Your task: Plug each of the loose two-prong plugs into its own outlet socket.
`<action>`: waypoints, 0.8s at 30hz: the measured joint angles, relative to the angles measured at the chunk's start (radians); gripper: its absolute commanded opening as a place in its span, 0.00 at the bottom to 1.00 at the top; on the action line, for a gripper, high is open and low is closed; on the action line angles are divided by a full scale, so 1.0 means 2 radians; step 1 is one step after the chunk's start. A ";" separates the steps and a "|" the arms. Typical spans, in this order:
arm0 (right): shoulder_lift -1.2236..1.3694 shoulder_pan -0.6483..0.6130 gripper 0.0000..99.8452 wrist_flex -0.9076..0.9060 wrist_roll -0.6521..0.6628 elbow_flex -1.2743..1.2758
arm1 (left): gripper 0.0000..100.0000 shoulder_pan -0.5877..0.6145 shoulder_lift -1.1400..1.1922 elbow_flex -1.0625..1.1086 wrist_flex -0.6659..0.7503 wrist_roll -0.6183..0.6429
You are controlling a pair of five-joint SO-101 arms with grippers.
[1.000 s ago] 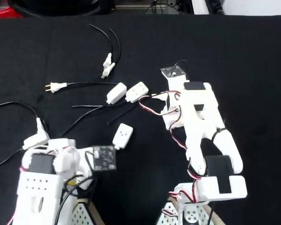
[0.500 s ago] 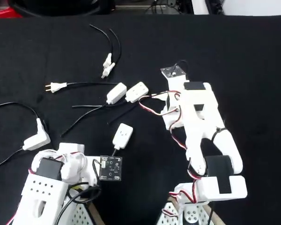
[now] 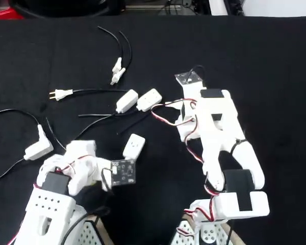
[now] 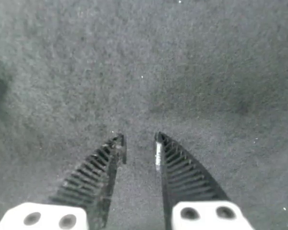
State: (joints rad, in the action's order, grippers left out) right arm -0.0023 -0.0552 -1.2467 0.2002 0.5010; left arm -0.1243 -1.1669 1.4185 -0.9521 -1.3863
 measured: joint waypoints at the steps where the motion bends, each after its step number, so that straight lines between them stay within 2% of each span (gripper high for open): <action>1: 0.000 0.000 0.11 0.000 0.000 0.000 | 0.28 0.000 0.005 0.000 0.012 0.017; 8: 0.000 0.000 0.11 0.000 0.000 0.000 | 0.28 -0.003 0.100 -0.028 0.088 0.203; 12: 0.000 0.000 0.11 0.000 0.000 0.000 | 0.28 -0.002 0.160 -0.076 0.069 0.241; 15: 0.000 0.000 0.11 0.000 0.000 0.000 | 0.28 -0.002 0.182 -0.120 0.025 0.244; 18: 0.000 0.000 0.11 0.000 0.000 0.000 | 0.28 -0.002 0.189 -0.139 0.013 0.239; 20: 0.000 0.000 0.11 0.000 0.000 0.000 | 0.28 -0.002 0.191 -0.139 0.013 0.207; 24: 0.000 0.000 0.11 0.000 0.000 0.000 | 0.28 -0.002 0.206 -0.124 0.013 0.103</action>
State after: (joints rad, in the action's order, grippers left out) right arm -0.0023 -0.0552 -1.2467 0.2002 0.5010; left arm -0.1289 -0.7557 1.1699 -0.9260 -1.1807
